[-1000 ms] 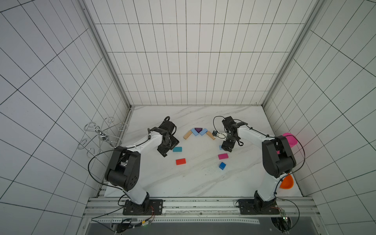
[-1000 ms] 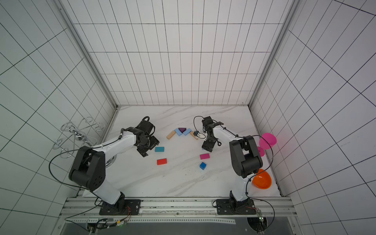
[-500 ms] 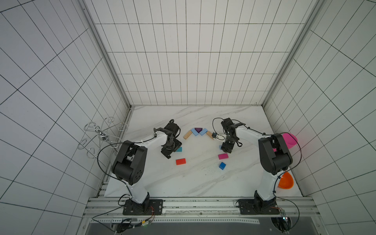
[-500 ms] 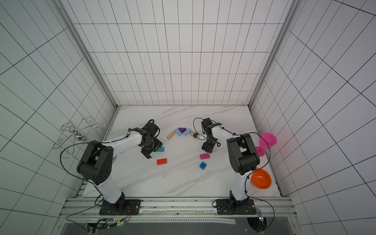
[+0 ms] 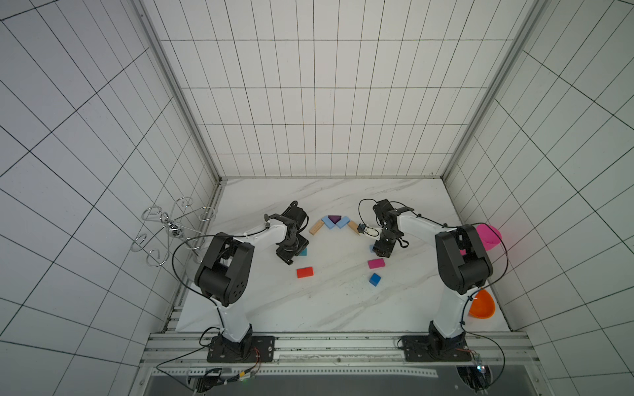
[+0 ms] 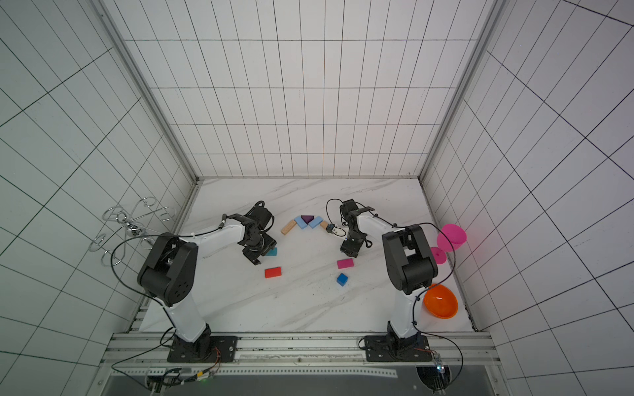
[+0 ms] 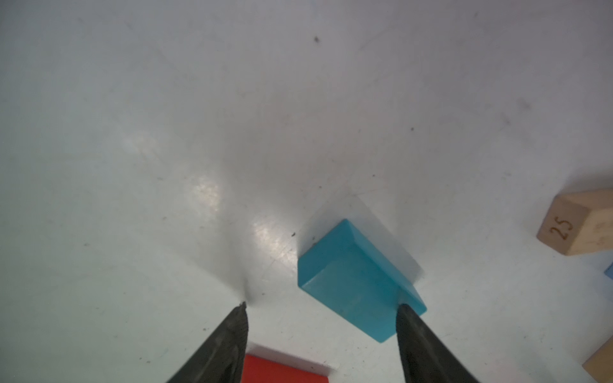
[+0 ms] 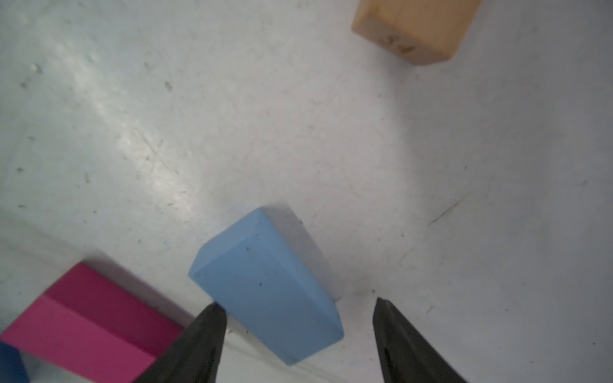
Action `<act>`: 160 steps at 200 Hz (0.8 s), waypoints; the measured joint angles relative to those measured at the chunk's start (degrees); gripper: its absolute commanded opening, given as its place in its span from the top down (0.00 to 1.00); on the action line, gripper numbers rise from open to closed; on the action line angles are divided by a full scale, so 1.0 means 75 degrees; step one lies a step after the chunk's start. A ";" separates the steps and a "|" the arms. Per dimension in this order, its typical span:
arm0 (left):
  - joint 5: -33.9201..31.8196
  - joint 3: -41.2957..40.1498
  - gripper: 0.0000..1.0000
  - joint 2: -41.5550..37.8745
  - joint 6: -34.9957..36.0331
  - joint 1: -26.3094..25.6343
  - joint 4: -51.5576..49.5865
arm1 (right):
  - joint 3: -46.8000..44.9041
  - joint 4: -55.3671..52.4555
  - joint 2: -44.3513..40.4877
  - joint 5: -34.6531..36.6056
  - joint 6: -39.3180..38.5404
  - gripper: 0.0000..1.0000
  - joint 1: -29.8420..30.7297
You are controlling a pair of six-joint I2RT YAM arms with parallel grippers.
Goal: Assemble a heart with building blocks
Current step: Pick up the building block from the center of the board.
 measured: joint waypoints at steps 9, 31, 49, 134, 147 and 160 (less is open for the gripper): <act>-0.0006 0.0061 0.31 0.0052 -0.0047 -0.0044 -0.0006 | 0.0000 -0.0017 0.0003 -0.0017 0.0023 0.28 0.0000; -0.0047 0.0146 0.31 0.0181 -0.0154 -0.0131 0.0017 | 0.0000 -0.0044 0.0003 -0.0047 0.0085 0.28 0.0000; -0.0073 0.0213 0.31 0.0245 -0.0251 -0.0166 0.0032 | 0.0000 -0.0064 0.0003 -0.0087 0.0131 0.32 0.0000; -0.0096 0.0597 0.53 0.0691 -0.0522 -0.0189 -0.0087 | 0.0000 -0.0224 0.0044 -0.0350 0.0219 0.64 0.0003; -0.0114 0.0603 0.57 0.0702 -0.0530 -0.0189 -0.0119 | -0.0006 -0.0303 0.0050 -0.0382 0.0239 0.76 0.0012; -0.0117 0.0600 0.62 0.0705 -0.0522 -0.0192 -0.0131 | 0.0000 -0.0332 0.0041 -0.0393 0.0289 0.87 0.0023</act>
